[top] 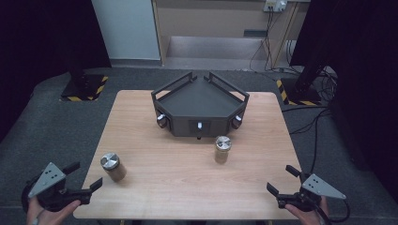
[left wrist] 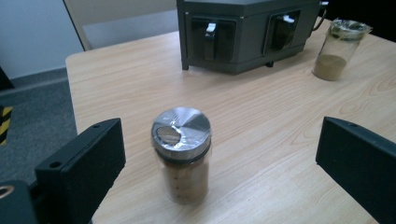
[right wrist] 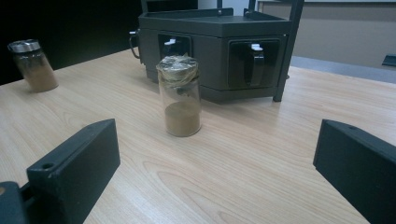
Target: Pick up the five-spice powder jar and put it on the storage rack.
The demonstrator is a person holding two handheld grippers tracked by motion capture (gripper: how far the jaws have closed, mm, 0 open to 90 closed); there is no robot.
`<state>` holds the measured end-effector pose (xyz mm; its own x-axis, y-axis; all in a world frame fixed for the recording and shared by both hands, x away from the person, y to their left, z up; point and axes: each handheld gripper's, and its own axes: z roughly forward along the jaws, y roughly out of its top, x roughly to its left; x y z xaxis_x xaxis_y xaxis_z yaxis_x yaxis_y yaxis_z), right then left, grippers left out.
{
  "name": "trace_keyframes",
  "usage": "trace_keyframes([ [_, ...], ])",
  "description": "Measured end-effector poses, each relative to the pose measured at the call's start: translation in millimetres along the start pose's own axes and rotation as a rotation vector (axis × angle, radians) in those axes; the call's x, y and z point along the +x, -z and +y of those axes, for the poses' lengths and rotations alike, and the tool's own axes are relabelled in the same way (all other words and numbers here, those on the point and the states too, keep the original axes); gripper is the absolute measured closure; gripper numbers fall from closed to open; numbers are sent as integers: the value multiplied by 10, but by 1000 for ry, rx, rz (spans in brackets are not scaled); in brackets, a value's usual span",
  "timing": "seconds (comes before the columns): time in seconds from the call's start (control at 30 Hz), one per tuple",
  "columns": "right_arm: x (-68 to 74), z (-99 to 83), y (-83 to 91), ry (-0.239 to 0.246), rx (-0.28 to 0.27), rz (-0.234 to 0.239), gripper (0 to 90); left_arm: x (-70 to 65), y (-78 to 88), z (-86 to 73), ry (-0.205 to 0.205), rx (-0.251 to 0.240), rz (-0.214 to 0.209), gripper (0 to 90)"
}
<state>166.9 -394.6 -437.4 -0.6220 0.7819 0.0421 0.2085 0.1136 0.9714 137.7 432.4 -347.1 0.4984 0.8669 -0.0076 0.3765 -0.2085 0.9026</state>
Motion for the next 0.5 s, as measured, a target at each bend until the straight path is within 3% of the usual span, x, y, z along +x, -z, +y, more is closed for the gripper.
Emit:
trace_keyframes([
  [0.17, 2, 0, 1, 1, 1, -2, 11, 101, 15, 93, -2, 24, 2, 7],
  [0.37, 4, 3, 0, 5, 0, 1, 15, 221, -44, 241, -15, 96, 8, 11],
  [0.5, 7, 3, 1, 4, 0, -4, 16, 312, -101, 273, -1, 119, -18, 16],
])
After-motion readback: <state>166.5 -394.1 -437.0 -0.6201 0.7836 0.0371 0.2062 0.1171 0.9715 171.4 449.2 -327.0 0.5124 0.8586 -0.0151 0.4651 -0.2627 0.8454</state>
